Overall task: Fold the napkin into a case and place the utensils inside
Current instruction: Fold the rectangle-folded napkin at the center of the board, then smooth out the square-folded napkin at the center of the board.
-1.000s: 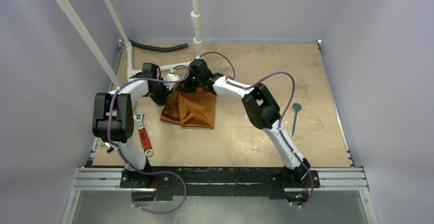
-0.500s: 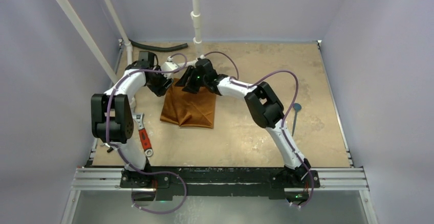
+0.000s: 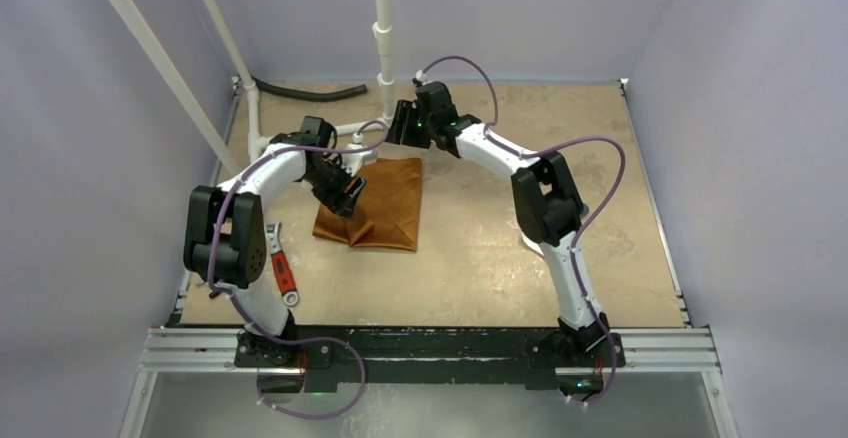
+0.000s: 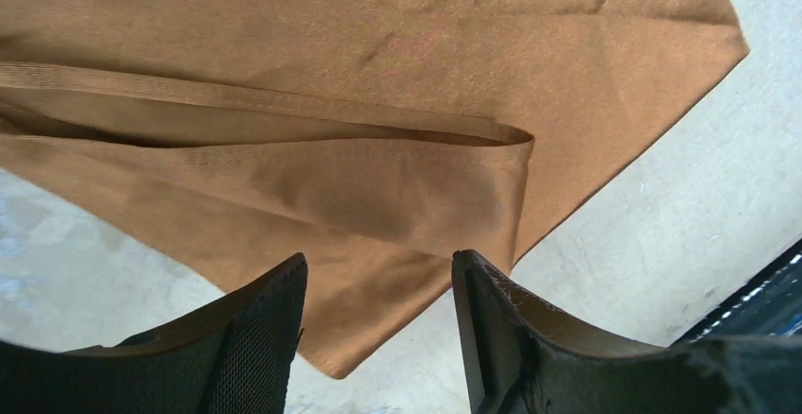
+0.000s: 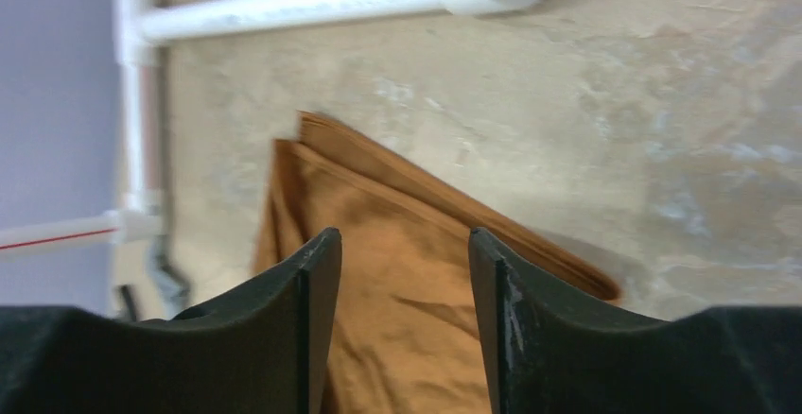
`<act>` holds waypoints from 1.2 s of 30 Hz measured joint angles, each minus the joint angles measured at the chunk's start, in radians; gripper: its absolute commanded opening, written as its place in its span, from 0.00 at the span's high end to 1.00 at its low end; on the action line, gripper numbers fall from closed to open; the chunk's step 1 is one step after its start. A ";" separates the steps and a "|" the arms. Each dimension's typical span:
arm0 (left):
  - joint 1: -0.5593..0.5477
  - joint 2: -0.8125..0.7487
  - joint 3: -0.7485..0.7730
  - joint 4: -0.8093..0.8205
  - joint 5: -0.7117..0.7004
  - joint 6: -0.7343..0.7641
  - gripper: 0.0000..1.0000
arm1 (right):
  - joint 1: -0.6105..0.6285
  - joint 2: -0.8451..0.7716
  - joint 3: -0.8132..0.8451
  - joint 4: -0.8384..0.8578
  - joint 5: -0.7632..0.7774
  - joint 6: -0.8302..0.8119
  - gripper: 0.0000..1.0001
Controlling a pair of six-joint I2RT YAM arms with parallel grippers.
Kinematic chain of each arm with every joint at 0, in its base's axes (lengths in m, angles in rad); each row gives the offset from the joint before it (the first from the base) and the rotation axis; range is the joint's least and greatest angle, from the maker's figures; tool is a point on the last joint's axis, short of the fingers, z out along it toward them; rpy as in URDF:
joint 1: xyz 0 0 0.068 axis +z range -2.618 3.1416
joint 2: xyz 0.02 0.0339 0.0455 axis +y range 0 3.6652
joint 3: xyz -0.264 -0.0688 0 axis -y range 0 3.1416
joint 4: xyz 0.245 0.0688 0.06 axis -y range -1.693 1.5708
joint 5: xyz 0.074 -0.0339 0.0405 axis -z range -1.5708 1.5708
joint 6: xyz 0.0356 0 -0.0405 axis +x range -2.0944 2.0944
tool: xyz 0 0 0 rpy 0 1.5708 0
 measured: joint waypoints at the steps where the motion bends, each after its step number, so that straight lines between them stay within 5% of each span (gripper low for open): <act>1: -0.009 0.002 -0.005 -0.003 0.003 -0.018 0.42 | 0.002 0.005 0.000 -0.017 0.014 -0.027 0.42; 11: -0.017 0.056 -0.006 0.108 -0.085 -0.199 0.42 | 0.021 0.073 0.001 -0.138 0.184 -0.190 0.36; 22: -0.047 0.109 -0.015 0.171 -0.235 -0.212 0.70 | 0.013 -0.018 -0.142 -0.132 0.341 -0.208 0.36; 30: -0.047 0.043 -0.018 0.190 -0.262 -0.190 0.91 | -0.046 -0.124 -0.364 0.020 0.197 -0.154 0.48; 33: -0.047 0.019 -0.018 0.199 -0.261 -0.179 0.90 | -0.077 -0.137 -0.413 0.091 0.088 -0.108 0.51; 36: -0.045 0.016 -0.018 0.198 -0.262 -0.173 0.78 | -0.097 -0.130 -0.423 0.134 0.016 -0.080 0.53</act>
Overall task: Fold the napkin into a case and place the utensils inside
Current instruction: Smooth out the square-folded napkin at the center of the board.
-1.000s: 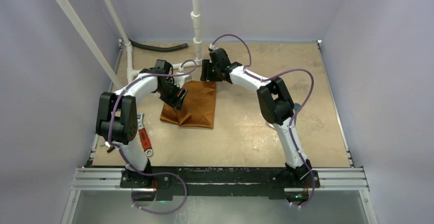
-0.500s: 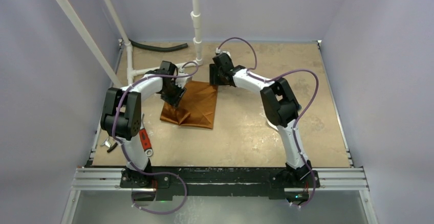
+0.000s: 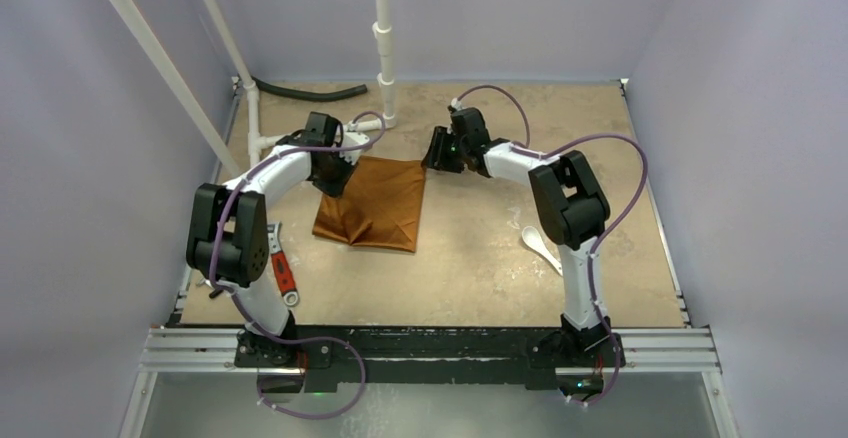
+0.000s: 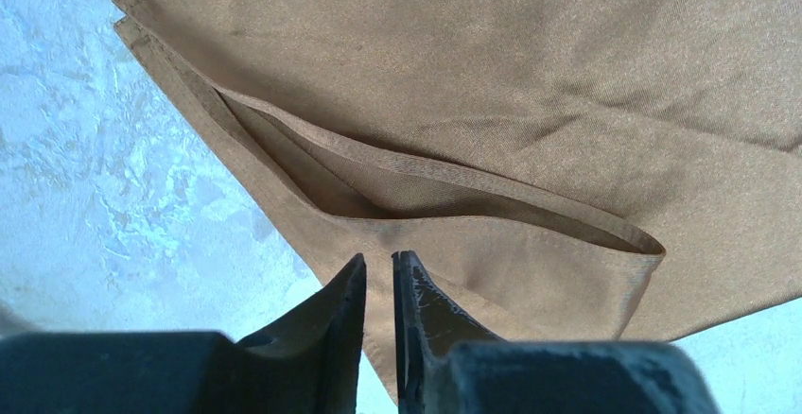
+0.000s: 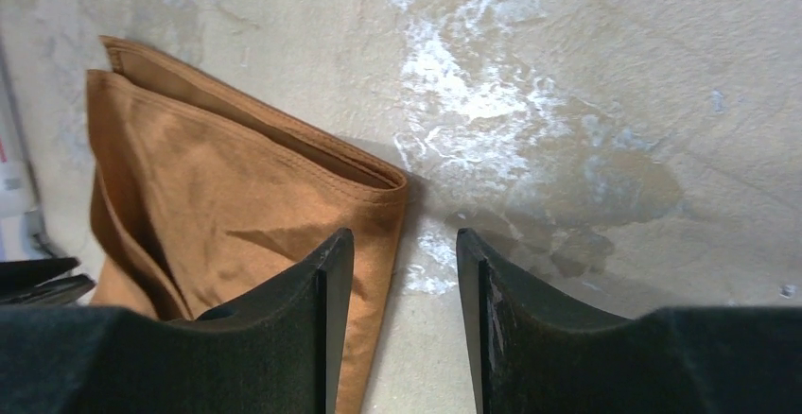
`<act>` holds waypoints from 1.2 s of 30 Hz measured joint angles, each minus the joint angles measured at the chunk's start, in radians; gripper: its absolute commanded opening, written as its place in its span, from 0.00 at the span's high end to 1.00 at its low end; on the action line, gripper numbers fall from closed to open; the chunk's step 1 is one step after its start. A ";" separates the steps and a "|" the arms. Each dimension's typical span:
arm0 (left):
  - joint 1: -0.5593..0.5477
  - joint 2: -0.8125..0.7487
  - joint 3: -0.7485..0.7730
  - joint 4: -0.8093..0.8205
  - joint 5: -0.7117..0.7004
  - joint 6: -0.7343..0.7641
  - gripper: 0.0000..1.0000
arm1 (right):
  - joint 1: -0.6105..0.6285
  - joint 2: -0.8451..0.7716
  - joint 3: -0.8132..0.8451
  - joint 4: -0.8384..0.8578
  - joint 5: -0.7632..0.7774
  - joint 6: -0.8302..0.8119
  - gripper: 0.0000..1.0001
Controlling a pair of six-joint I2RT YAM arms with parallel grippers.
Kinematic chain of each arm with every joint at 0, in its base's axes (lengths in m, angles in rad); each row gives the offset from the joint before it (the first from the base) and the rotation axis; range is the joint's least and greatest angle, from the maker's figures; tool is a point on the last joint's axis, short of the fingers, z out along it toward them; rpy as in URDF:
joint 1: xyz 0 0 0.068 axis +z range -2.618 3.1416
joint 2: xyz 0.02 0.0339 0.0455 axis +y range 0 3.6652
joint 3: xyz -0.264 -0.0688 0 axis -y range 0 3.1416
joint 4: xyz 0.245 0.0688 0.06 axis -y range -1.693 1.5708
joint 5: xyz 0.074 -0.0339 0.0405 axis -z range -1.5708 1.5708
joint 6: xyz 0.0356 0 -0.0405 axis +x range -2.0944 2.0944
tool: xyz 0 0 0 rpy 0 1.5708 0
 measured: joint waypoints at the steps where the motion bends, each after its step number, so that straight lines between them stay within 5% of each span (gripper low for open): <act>1: 0.002 0.000 0.000 0.000 0.001 0.000 0.73 | -0.005 0.000 -0.003 0.011 -0.020 0.011 0.53; 7: 0.029 0.000 0.047 -0.045 0.065 -0.034 0.22 | 0.000 0.010 -0.004 0.042 -0.080 0.035 0.54; 10: 0.013 0.000 0.075 -0.049 0.109 -0.043 0.16 | 0.002 0.021 -0.004 0.043 -0.088 0.040 0.54; 19: -0.132 0.018 0.055 -0.075 0.136 -0.034 0.20 | 0.002 0.024 -0.031 0.068 -0.095 0.063 0.85; 36: -0.368 -0.083 -0.188 0.086 -0.270 0.026 0.37 | 0.002 0.030 -0.041 0.084 -0.097 0.091 1.00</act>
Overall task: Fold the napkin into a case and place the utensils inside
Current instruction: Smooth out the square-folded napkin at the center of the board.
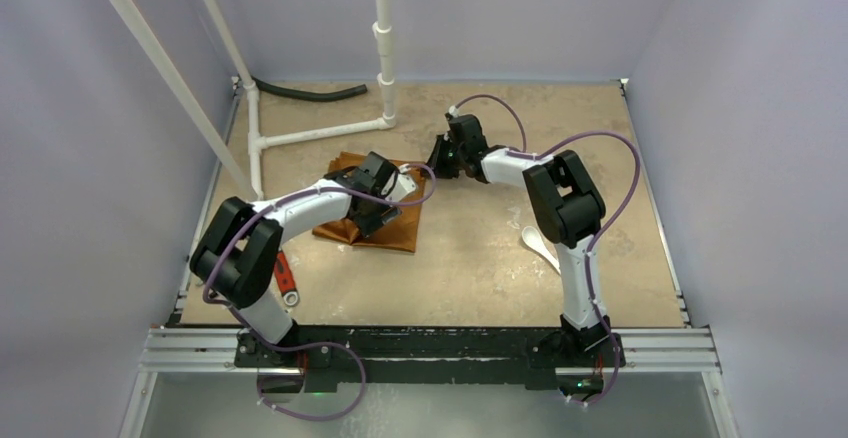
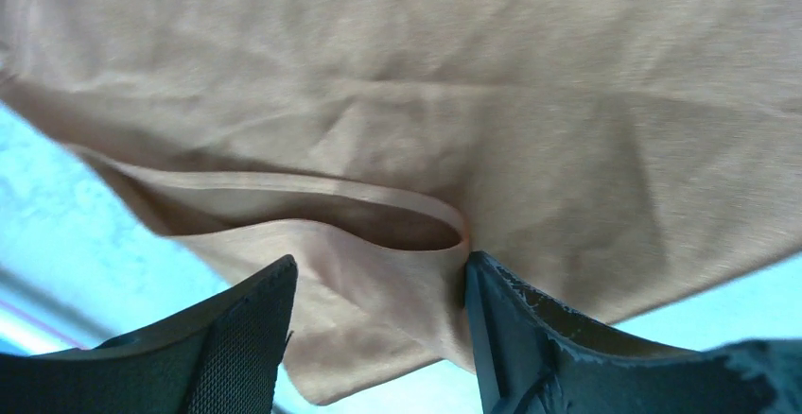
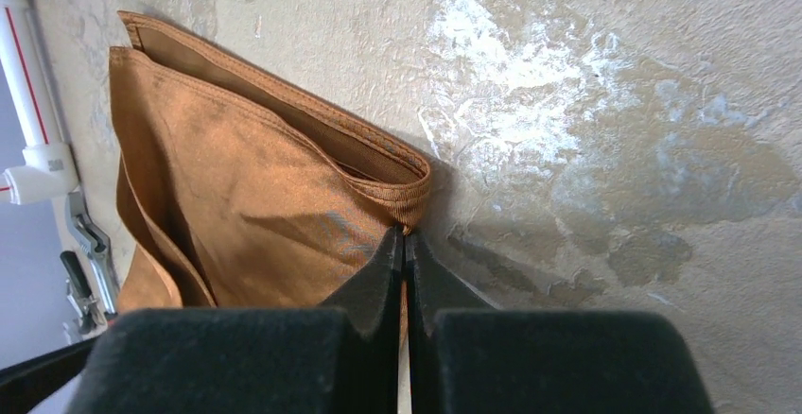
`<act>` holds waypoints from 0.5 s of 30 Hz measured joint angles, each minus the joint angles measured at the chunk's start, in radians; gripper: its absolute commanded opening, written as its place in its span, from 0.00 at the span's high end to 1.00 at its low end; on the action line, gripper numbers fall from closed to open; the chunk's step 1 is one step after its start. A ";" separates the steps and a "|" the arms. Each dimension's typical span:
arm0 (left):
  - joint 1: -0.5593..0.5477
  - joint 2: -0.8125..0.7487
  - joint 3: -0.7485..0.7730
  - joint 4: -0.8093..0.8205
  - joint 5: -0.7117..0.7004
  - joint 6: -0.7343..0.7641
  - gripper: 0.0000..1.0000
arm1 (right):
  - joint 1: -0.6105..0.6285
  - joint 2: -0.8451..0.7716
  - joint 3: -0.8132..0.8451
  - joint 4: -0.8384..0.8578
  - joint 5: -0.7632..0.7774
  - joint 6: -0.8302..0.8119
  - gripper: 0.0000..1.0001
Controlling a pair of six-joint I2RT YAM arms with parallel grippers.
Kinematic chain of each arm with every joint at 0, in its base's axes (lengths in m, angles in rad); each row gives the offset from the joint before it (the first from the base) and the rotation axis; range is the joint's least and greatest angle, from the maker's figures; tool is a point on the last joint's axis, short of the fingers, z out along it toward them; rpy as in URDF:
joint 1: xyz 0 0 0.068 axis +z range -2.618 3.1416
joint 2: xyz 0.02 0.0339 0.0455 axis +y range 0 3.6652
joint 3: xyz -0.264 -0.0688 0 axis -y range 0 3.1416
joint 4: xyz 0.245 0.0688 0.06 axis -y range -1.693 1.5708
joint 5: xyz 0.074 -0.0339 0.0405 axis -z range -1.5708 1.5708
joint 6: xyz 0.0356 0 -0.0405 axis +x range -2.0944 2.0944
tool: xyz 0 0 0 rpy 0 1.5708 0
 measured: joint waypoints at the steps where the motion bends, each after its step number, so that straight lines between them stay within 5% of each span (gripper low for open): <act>1: 0.000 -0.002 -0.005 0.015 -0.031 0.004 0.37 | 0.000 0.000 -0.002 0.003 0.000 0.001 1.00; 9: 0.033 -0.101 -0.079 0.051 -0.187 0.052 0.36 | 0.000 -0.001 -0.021 0.037 0.000 0.015 1.00; 15: 0.219 -0.175 -0.080 -0.003 -0.177 0.057 0.35 | 0.000 -0.006 -0.036 0.058 0.004 0.017 1.00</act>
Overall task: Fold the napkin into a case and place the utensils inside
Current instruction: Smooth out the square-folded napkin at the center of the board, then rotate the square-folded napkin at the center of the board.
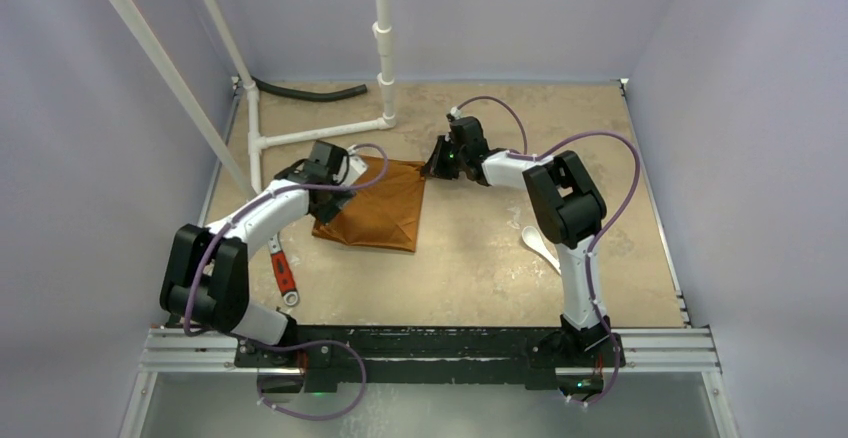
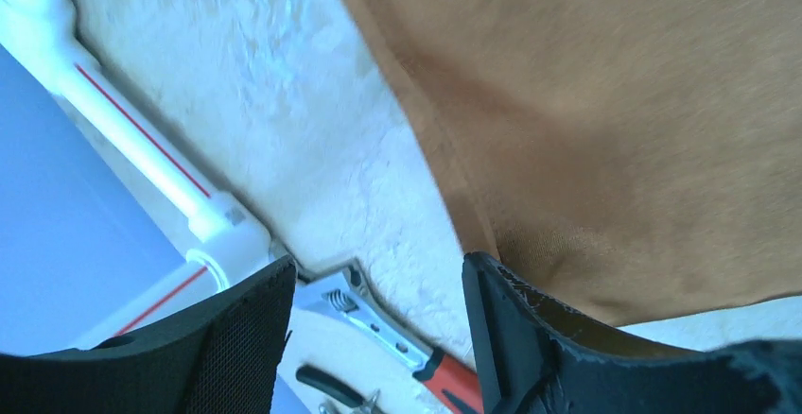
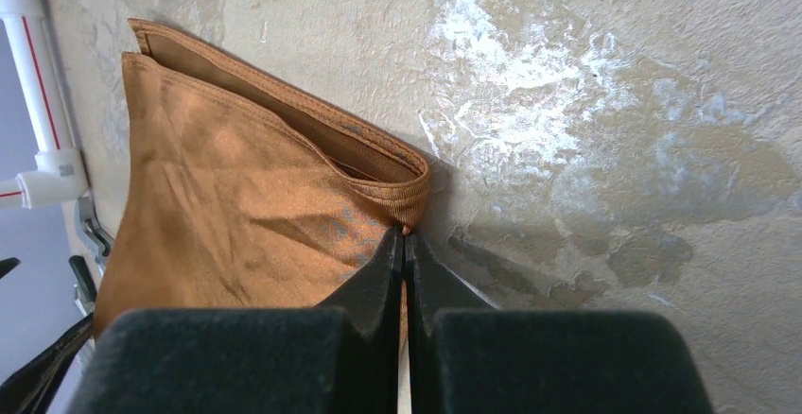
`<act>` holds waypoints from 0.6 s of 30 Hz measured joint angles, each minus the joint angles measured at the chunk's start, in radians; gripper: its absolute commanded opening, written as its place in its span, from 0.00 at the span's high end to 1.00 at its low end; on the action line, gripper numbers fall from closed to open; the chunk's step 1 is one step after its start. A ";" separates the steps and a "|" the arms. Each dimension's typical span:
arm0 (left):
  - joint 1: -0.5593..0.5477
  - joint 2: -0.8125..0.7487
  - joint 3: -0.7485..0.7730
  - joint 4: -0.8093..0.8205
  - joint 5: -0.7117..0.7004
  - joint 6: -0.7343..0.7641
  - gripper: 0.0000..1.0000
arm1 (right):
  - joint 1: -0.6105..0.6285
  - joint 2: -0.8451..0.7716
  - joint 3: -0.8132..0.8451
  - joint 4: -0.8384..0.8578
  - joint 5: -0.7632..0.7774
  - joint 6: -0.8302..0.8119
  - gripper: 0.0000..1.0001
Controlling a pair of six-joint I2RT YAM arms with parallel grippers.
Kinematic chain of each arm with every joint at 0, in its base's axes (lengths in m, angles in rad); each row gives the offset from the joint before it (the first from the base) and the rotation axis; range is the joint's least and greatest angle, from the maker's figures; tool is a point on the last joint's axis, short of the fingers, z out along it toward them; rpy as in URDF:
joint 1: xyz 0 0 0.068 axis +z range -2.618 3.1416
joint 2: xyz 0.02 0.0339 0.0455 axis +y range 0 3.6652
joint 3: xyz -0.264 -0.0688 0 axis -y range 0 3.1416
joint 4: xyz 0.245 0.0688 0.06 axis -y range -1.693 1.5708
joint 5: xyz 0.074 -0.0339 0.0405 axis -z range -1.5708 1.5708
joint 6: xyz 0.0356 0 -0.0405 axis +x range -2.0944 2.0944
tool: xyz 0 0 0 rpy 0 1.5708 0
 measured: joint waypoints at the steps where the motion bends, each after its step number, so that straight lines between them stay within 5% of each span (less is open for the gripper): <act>1: 0.024 -0.003 0.001 -0.011 0.007 0.000 0.35 | 0.000 0.000 -0.001 0.002 -0.001 0.000 1.00; 8: 0.082 0.051 0.131 -0.146 0.148 -0.045 0.39 | 0.000 0.000 -0.002 0.005 -0.001 0.000 1.00; 18: 0.085 0.239 0.273 -0.145 0.232 -0.102 0.26 | 0.000 -0.021 -0.039 0.027 0.018 0.002 1.00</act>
